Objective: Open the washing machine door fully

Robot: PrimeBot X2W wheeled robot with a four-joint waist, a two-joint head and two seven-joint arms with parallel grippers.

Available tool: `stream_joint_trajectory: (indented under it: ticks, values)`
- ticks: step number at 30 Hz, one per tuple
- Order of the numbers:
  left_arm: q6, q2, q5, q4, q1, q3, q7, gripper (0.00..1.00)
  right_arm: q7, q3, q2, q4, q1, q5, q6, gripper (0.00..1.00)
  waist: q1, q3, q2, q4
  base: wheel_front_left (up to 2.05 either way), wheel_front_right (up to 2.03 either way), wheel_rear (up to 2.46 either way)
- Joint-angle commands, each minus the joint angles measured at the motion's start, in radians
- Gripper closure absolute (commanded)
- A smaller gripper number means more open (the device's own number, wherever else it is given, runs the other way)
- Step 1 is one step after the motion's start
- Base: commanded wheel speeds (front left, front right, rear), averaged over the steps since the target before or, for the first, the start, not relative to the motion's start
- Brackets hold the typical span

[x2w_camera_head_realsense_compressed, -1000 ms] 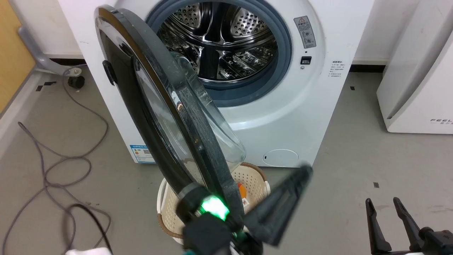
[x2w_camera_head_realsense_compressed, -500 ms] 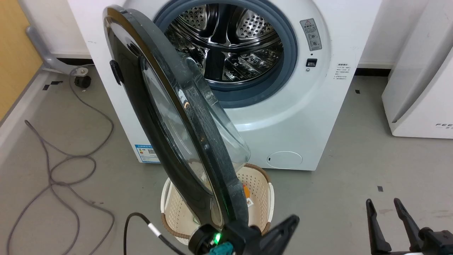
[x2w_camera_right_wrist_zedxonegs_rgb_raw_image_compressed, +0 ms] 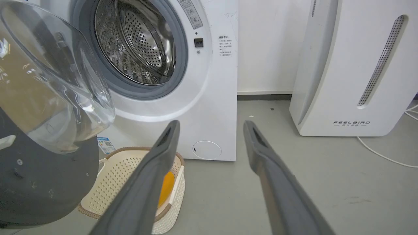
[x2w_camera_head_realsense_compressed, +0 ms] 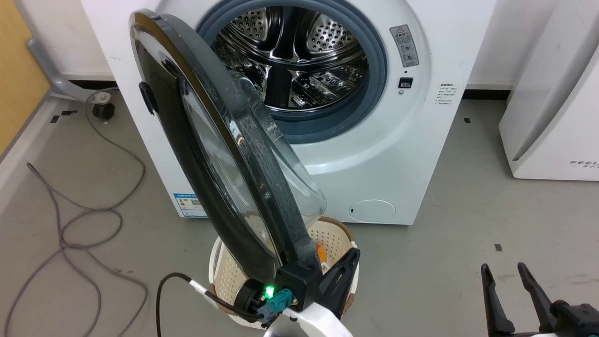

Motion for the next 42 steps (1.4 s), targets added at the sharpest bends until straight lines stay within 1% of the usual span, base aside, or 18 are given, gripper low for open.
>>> stream_joint_trajectory:
  ticks: [1, 11, 17, 20, 31, 38, 42]
  values:
    - [0.007, 0.0, -0.003, 0.006, -0.012, 0.0, -0.008, 1.0, 0.001, 0.0, 0.004, -0.004, -0.004, -0.002, 0.001, 0.0, 0.0, 0.001, -0.0001, 0.001, 0.0, 0.0, 0.0]
    - [0.052, 0.008, 0.003, 0.048, 0.01, -0.001, -0.045, 1.0, 0.011, -0.002, 0.004, -0.005, -0.003, 0.005, 0.001, 0.0, 0.0, 0.002, -0.0001, 0.016, 0.0, 0.0, 0.0]
    - [0.094, 0.023, 0.006, 0.021, 0.062, 0.009, -0.055, 1.0, 0.011, -0.004, 0.004, -0.003, 0.004, 0.006, 0.001, 0.0, 0.0, -0.009, -0.0001, 0.027, 0.0, 0.0, 0.0]
    - [0.107, 0.035, 0.008, -0.01, 0.09, 0.005, -0.052, 1.0, 0.012, -0.009, 0.004, -0.006, 0.01, 0.008, 0.001, 0.0, 0.0, -0.011, -0.0001, 0.042, 0.0, 0.0, 0.0]
    - [0.177, 0.097, 0.023, -0.156, 0.18, 0.025, -0.025, 1.0, 0.007, -0.013, 0.004, -0.018, 0.017, 0.012, 0.001, 0.0, 0.0, -0.008, -0.0001, 0.124, 0.0, 0.0, 0.0]
    - [0.226, 0.123, 0.028, -0.257, 0.225, 0.049, -0.012, 1.0, 0.003, -0.02, 0.004, -0.022, 0.019, 0.009, 0.001, 0.0, 0.0, 0.004, -0.0001, 0.208, 0.0, 0.0, 0.0]
    - [0.24, 0.136, 0.025, -0.297, 0.242, 0.059, 0.0, 1.0, 0.001, -0.021, 0.004, -0.025, 0.013, 0.008, 0.001, 0.0, 0.0, 0.012, -0.0001, 0.262, 0.0, 0.0, 0.0]
